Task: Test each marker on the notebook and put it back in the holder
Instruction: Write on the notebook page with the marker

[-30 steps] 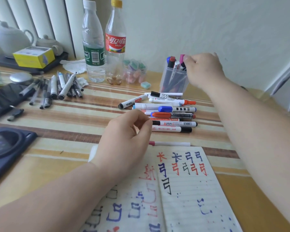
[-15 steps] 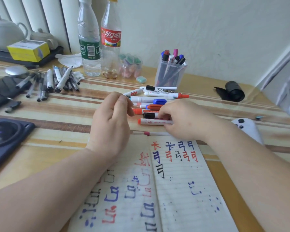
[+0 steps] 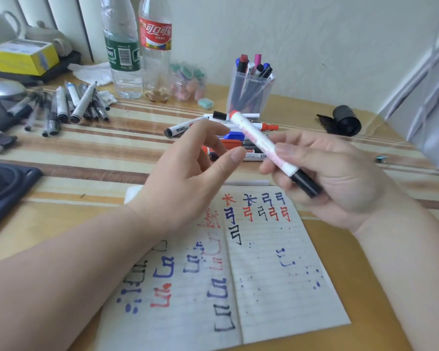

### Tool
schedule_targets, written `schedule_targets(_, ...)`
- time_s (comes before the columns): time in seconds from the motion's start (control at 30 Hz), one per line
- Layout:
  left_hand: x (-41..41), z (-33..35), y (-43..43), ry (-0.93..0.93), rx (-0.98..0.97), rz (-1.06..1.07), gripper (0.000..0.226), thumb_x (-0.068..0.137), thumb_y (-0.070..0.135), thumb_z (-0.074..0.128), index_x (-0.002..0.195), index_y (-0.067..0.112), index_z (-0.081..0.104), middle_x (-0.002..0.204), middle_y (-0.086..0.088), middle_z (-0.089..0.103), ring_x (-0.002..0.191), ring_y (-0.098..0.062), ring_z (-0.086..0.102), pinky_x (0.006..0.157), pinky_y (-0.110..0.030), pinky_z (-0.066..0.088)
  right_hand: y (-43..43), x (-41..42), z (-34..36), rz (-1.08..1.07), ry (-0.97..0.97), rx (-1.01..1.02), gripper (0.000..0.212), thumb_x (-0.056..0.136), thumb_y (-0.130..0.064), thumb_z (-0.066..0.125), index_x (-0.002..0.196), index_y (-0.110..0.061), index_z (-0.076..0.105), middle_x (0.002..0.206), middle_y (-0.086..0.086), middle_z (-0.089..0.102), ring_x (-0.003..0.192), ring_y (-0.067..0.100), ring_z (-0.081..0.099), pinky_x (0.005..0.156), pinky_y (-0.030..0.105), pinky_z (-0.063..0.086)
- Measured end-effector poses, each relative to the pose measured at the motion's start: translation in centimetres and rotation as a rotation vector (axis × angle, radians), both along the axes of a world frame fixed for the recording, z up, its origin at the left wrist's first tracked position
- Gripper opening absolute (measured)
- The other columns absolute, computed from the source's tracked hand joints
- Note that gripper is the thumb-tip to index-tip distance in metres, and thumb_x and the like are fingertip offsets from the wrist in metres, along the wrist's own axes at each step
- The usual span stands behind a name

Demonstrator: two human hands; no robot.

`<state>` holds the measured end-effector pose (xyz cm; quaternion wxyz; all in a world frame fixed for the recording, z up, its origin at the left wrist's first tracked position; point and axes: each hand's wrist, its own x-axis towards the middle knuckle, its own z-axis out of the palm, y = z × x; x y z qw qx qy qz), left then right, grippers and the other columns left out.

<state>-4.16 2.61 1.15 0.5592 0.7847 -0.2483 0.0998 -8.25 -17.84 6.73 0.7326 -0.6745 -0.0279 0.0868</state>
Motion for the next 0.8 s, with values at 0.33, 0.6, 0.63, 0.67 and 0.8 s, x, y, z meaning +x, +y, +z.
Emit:
schedule_targets(0.33,-0.8,-0.2,-0.4,0.034,0.051,-0.163,0.028,0.085,0.048,0.075,0.097,0.024,0.066,0.083,0.001,0.073,0.068,-0.034,0.067,0.06,-0.049,0.055,1.3,-0.7,-3.7,-0.051,-0.013,0.282,0.016,0.072,-0.026,0.071,0.081,-0.016,0.08,0.094,0.014,0.078,0.085,0.021,0.074,0.068,0.029,0.058)
schedule_targets(0.6,-1.1,0.1,-0.7,-0.024,0.196,-0.177,0.026,0.075,0.051,0.08,0.091,0.032,0.071,0.072,0.008,0.066,0.056,-0.016,0.054,0.054,-0.035,0.048,0.7,-0.6,-4.2,-0.108,-0.027,0.31,0.021,0.067,-0.027,0.077,0.08,-0.011,0.08,0.078,0.007,0.069,0.073,0.019,0.066,0.059,0.026,0.055)
schedule_targets(0.63,-1.1,0.1,-0.7,-0.07,0.241,-0.172,0.021,0.079,0.05,0.078,0.086,0.032,0.07,0.069,0.008,0.062,0.056,-0.014,0.051,0.051,-0.027,0.044,0.7,-0.6,-4.3,-0.104,-0.04,0.292,0.02,0.067,-0.025,0.078,0.079,-0.009,0.079,0.075,0.008,0.066,0.072,0.019,0.064,0.06,0.027,0.056)
schedule_targets(0.67,-1.1,0.0,-0.7,-0.106,0.275,-0.161,0.019,0.082,0.049,0.075,0.082,0.03,0.069,0.068,0.008,0.059,0.056,-0.011,0.049,0.05,-0.019,0.038,0.7,-0.7,-4.3,-0.105,-0.063,0.249,0.016,0.069,-0.024,0.081,0.079,-0.01,0.079,0.071,0.007,0.062,0.07,0.018,0.06,0.059,0.028,0.055)
schedule_targets(0.8,-1.3,0.1,-0.8,-0.17,0.344,-0.163,0.034,0.094,0.053,0.059,0.072,0.027,0.052,0.068,0.012,0.051,0.058,-0.003,0.046,0.054,-0.009,0.032,0.2,-1.0,-4.2,-0.108,-0.106,0.027,0.012,0.08,-0.026,0.075,0.071,-0.018,0.073,0.058,0.006,0.051,0.051,0.018,0.044,0.042,0.025,0.035)
